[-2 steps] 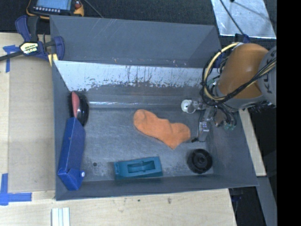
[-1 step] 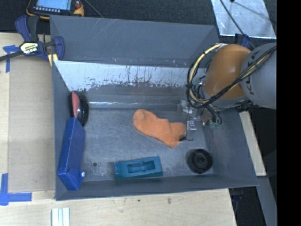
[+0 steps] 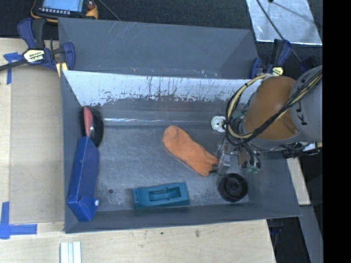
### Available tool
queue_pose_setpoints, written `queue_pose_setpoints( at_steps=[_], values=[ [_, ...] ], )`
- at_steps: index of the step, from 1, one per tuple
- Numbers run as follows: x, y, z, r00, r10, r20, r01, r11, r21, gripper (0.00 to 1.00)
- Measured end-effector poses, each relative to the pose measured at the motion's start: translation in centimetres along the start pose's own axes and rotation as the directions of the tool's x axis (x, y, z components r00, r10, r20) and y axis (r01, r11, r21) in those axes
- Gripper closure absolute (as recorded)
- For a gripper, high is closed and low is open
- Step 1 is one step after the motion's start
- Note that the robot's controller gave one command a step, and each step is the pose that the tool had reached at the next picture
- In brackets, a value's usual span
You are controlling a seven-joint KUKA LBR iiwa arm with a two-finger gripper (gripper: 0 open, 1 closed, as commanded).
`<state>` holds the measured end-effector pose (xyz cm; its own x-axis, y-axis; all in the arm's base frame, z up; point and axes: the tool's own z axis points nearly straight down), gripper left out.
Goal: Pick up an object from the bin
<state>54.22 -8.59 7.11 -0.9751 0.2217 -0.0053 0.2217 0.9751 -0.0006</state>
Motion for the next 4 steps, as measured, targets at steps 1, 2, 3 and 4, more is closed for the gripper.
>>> queue_pose_setpoints(
  at_steps=[1, 2, 3, 4],
  values=[
    [0.0, 0.0, 0.0, 1.0, 0.0, 0.0, 0.0, 1.0, 0.0, 1.0],
    [-1.0, 1.1, -1.1, 1.0, -0.015, -0.002, 0.015, 1.0, -0.001, 1.0],
    [-1.4, 1.5, -1.5, 1.0, -0.018, -0.001, 0.018, 1.0, -0.001, 1.0],
    [-0.3, 0.2, -4.2, 1.0, -0.023, -0.007, 0.023, 1.0, -0.001, 1.0]
  ],
)
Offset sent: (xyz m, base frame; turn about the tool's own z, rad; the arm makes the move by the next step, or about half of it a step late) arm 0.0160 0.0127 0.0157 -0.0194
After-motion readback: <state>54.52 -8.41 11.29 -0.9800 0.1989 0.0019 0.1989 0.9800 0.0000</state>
